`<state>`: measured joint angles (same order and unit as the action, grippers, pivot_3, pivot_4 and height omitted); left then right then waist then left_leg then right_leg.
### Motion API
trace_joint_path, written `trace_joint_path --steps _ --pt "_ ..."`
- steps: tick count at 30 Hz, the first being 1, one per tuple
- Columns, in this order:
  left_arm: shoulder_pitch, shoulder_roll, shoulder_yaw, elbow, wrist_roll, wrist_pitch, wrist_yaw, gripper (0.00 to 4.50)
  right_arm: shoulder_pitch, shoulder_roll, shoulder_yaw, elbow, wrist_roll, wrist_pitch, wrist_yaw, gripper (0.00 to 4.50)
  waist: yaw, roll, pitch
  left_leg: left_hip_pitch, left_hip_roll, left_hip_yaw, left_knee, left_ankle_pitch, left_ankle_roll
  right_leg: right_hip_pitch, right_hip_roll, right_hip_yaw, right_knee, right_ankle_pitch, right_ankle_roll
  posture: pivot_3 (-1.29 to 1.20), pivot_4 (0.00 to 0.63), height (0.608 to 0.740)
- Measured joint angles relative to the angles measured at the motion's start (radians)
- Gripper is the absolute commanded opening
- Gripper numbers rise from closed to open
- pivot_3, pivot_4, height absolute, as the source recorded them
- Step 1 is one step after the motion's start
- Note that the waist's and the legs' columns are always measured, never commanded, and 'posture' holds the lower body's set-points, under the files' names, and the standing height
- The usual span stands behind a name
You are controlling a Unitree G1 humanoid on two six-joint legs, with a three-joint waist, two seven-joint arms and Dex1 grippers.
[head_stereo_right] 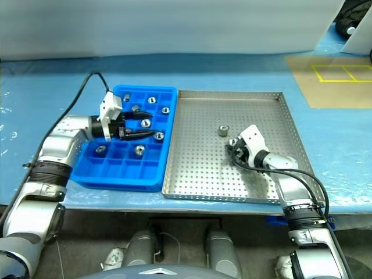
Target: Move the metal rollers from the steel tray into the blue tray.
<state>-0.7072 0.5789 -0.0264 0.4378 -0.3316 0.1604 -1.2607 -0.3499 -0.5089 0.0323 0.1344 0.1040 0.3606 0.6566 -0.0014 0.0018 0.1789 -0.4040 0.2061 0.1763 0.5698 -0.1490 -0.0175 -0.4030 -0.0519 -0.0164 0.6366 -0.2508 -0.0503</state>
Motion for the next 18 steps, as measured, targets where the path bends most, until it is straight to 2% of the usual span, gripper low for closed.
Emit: trace_joint_path --steps 6,10,18 --pt "0.010 0.048 0.026 -0.016 -0.001 0.009 0.000 3.62 -0.076 -0.003 0.035 -0.151 0.067 0.090 0.122 1.67 0.004 0.000 0.000 0.000 0.000 0.000 -0.002 0.000 0.000 -0.001 0.000 0.000 0.000 0.000 0.000 -0.15 0.150 0.740" --pt "0.068 0.062 0.042 -0.100 -0.016 0.047 0.017 3.62 -0.159 0.004 0.104 -0.219 0.110 0.128 0.221 1.67 0.021 0.000 0.000 0.000 0.001 0.000 -0.003 0.000 0.000 -0.001 0.000 -0.001 0.000 0.000 0.000 -0.07 0.150 0.740" --pt "0.241 0.152 0.150 -0.323 -0.074 0.158 0.087 3.62 -0.316 0.145 0.269 -0.084 0.103 0.066 0.345 1.67 0.052 0.000 0.000 -0.001 0.001 -0.001 -0.006 0.001 -0.002 -0.004 0.000 -0.002 0.001 -0.001 -0.002 0.09 0.150 0.740"
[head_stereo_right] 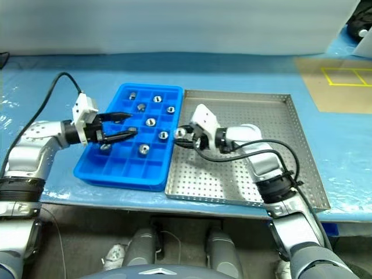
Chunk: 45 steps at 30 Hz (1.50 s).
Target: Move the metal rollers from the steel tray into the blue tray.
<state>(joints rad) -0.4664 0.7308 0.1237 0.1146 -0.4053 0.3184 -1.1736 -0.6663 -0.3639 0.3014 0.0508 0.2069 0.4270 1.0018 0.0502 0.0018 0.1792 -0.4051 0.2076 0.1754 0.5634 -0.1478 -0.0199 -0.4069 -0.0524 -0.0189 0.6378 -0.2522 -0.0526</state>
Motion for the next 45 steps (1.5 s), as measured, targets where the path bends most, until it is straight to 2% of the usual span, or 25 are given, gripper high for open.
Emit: trace_joint_path --steps 7,14,17,21,33,41,45 --pt "0.186 0.043 0.108 -0.181 -0.055 0.088 0.080 3.62 -0.028 0.073 0.085 0.134 -0.030 -0.094 0.091 1.67 0.048 -0.001 0.000 -0.002 0.000 -0.001 -0.001 0.000 0.000 -0.001 -0.002 -0.003 0.000 -0.001 0.000 0.22 0.150 0.740" --pt "0.315 0.055 0.195 -0.336 -0.109 0.154 0.158 3.62 -0.147 0.233 0.094 0.333 -0.066 -0.206 0.071 1.67 0.069 -0.001 0.001 -0.001 0.000 -0.004 -0.002 0.001 -0.002 -0.001 -0.003 -0.003 0.001 -0.001 0.000 0.28 0.150 0.740" --pt "0.331 0.057 0.214 -0.371 -0.126 0.171 0.181 3.62 -0.186 0.313 0.094 0.434 -0.082 -0.255 0.050 1.67 0.078 -0.001 0.001 -0.001 0.000 -0.005 -0.003 0.002 -0.003 -0.001 -0.003 -0.003 0.001 -0.002 -0.001 0.31 0.150 0.740" --pt "0.342 0.062 0.226 -0.386 -0.137 0.175 0.202 3.62 -0.194 0.364 0.097 0.516 -0.111 -0.301 0.042 1.67 0.089 -0.001 0.001 -0.003 -0.001 -0.007 -0.003 0.002 -0.003 -0.002 -0.004 -0.004 0.001 -0.003 0.000 0.31 0.150 0.740" --pt "0.297 0.061 0.212 -0.355 -0.143 0.167 0.223 3.62 -0.173 0.393 0.105 0.534 -0.151 -0.299 0.044 1.67 0.101 -0.002 0.000 -0.004 -0.001 -0.011 -0.003 0.003 -0.005 -0.004 -0.003 -0.004 0.002 -0.003 0.000 0.27 0.150 0.740" --pt "0.263 0.055 0.170 -0.319 -0.140 0.157 0.222 3.62 -0.173 0.418 0.083 0.529 -0.132 -0.242 0.016 4.43 0.100 -0.002 0.000 -0.004 -0.001 -0.011 -0.003 0.005 -0.010 -0.004 -0.003 -0.004 0.002 -0.003 0.000 0.24 0.150 0.740" --pt "0.242 0.053 0.145 -0.308 -0.140 0.153 0.216 3.62 -0.173 0.414 0.083 0.529 -0.146 -0.243 -0.008 4.43 0.099 -0.002 0.000 -0.004 -0.001 -0.012 -0.003 0.006 -0.010 -0.004 -0.003 -0.004 0.002 -0.003 0.000 0.20 0.150 0.740"
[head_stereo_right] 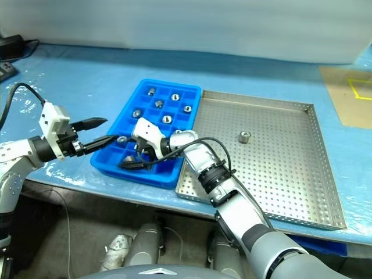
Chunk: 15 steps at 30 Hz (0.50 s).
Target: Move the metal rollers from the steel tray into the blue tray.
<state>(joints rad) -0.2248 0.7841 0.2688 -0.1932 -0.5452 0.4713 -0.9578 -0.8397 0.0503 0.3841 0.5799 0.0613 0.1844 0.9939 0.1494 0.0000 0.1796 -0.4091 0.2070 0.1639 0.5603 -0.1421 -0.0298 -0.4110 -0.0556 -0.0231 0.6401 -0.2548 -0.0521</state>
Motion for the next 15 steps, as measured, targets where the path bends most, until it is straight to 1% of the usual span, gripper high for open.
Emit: trace_joint_path --steps 3,6,10,13,15 --pt "-0.027 -0.002 -0.022 0.021 0.000 -0.006 -0.015 3.62 0.000 -0.037 -0.025 -0.003 -0.001 -0.001 -0.020 4.43 0.001 0.000 0.000 0.000 -0.001 0.000 0.000 0.000 -0.001 0.000 0.000 0.000 0.000 0.000 0.000 0.17 0.150 0.740" --pt "-0.057 -0.017 -0.061 0.035 0.000 -0.007 -0.033 3.62 0.000 -0.107 -0.086 -0.040 0.019 0.019 -0.036 4.43 0.001 0.000 0.000 0.000 -0.001 0.001 0.001 0.001 -0.001 0.001 0.000 0.000 0.000 0.000 0.000 0.10 0.150 0.740" --pt "-0.126 -0.073 -0.143 0.097 0.018 -0.032 -0.066 3.62 0.007 -0.258 -0.196 -0.138 0.046 0.065 -0.049 4.43 -0.002 0.000 0.000 0.002 -0.001 0.007 0.002 0.001 -0.002 0.004 0.000 0.000 0.000 0.000 0.001 0.02 0.150 0.740" --pt "-0.185 -0.125 -0.207 0.172 0.045 -0.065 -0.095 3.62 0.053 -0.361 -0.258 -0.196 0.052 0.096 -0.076 4.43 -0.015 -0.001 -0.001 0.003 -0.001 0.007 0.001 0.001 -0.002 0.005 0.001 0.000 0.000 0.001 0.001 -0.06 0.150 0.740" --pt "-0.240 -0.165 -0.248 0.231 0.063 -0.090 -0.120 3.62 0.102 -0.415 -0.284 -0.218 0.052 0.116 -0.099 4.43 -0.026 -0.001 -0.001 0.003 -0.002 0.008 0.002 0.001 -0.002 0.005 0.002 0.000 0.000 0.003 0.004 -0.10 0.150 0.740"
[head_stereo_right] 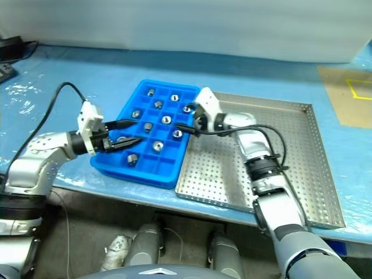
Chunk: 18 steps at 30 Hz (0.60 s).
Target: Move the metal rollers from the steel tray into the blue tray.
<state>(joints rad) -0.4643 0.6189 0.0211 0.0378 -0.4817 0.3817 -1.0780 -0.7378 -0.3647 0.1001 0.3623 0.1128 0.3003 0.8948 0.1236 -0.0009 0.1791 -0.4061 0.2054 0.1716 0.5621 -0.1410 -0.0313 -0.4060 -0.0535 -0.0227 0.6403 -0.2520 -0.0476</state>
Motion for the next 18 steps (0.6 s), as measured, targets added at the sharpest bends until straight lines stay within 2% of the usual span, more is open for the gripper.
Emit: trace_joint_path --steps 7,11,18 --pt "-0.155 -0.121 -0.107 0.187 0.065 -0.095 -0.098 3.62 0.142 -0.109 -0.097 -0.106 0.006 0.066 -0.099 4.43 -0.060 0.000 0.000 0.001 0.000 0.000 0.000 0.000 0.001 0.000 0.003 0.001 0.000 0.000 0.000 -0.24 0.150 0.740" --pt "-0.226 -0.186 -0.163 0.301 0.116 -0.167 -0.162 3.62 0.221 -0.112 -0.130 -0.149 0.009 0.082 -0.171 4.43 -0.089 0.000 0.000 0.001 0.000 0.001 0.001 -0.001 0.003 0.000 0.004 0.002 0.000 0.000 0.000 -0.27 0.150 0.740" --pt "-0.289 -0.230 -0.172 0.419 0.148 -0.235 -0.218 3.62 0.243 -0.107 -0.121 -0.148 -0.004 0.074 -0.233 4.43 -0.110 0.000 0.000 0.001 0.000 0.001 0.003 -0.002 0.004 0.001 0.004 0.002 0.000 -0.002 -0.004 -0.27 0.150 0.740"
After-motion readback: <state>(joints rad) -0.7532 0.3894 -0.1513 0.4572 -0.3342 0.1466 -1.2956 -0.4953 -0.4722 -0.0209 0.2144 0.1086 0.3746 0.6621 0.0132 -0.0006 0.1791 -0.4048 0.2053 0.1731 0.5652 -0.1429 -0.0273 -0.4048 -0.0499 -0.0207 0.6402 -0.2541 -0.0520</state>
